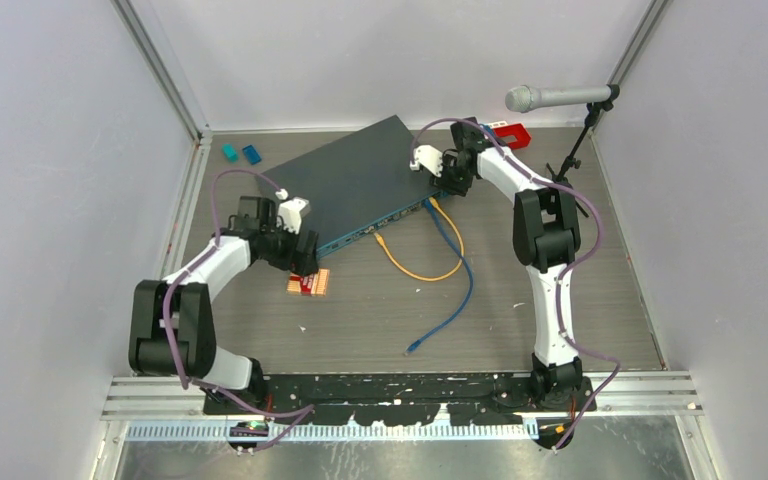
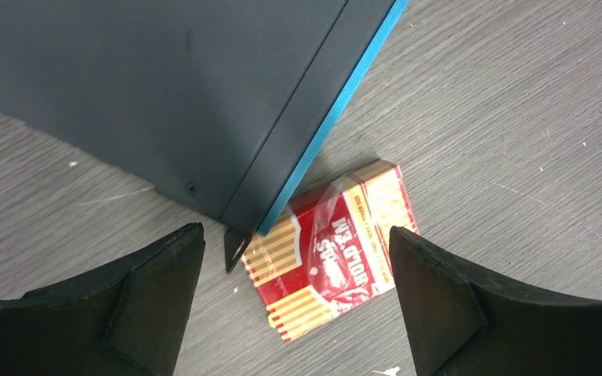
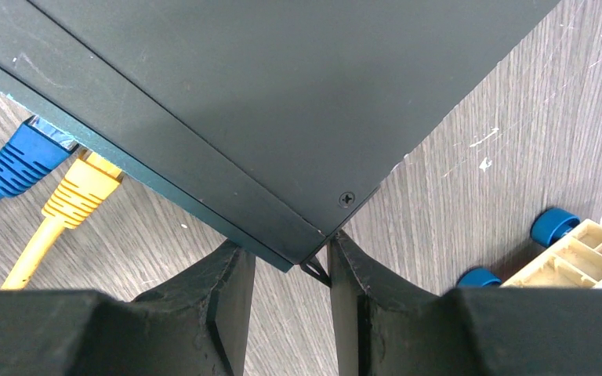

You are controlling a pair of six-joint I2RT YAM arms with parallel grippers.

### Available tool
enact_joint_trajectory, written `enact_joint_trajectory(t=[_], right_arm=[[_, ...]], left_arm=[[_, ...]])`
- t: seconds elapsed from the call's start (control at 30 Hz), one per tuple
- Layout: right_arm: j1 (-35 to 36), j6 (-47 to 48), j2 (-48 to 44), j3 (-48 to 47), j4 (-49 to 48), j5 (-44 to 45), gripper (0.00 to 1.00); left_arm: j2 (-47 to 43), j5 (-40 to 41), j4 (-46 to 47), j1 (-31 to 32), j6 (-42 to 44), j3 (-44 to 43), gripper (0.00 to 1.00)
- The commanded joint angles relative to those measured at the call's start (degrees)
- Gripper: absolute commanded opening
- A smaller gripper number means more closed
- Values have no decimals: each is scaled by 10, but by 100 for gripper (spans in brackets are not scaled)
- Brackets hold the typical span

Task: Pull the plug from the switch port
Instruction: Move the switch port to the center of the board.

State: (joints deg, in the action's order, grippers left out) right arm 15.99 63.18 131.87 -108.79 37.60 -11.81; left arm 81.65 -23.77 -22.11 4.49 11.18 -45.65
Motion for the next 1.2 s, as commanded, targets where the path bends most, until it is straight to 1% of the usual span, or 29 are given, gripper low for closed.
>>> enact_joint_trajectory(t=[0.0,0.2,0.37,0.5,0.7,0.83,1.03,1.17], right_arm=[[30,-64,-40,16,114,-46,32],[41,-65,-55,50,118,-55,27],[56,-60,-93,116,106,-63,18],[64,-59,-119,148,107,-68,14],[68,-71,-159,188,103,-70,13],[69,-83,-182,215,98,-65,13],[69,-120,-216,265,61,-41,14],[70,-146,-226,268,55,-23,15]], left_arm=[[27,-27,8,20,1,-29,89],[17,-55,-3,41,10,-15,79],[-17,-60,-32,45,33,2,77],[-36,-59,-41,46,45,10,77],[-60,-59,-52,68,57,15,77],[-63,-68,-72,96,87,12,77],[-62,-83,-117,117,130,2,77],[-72,-100,-134,131,150,4,77]])
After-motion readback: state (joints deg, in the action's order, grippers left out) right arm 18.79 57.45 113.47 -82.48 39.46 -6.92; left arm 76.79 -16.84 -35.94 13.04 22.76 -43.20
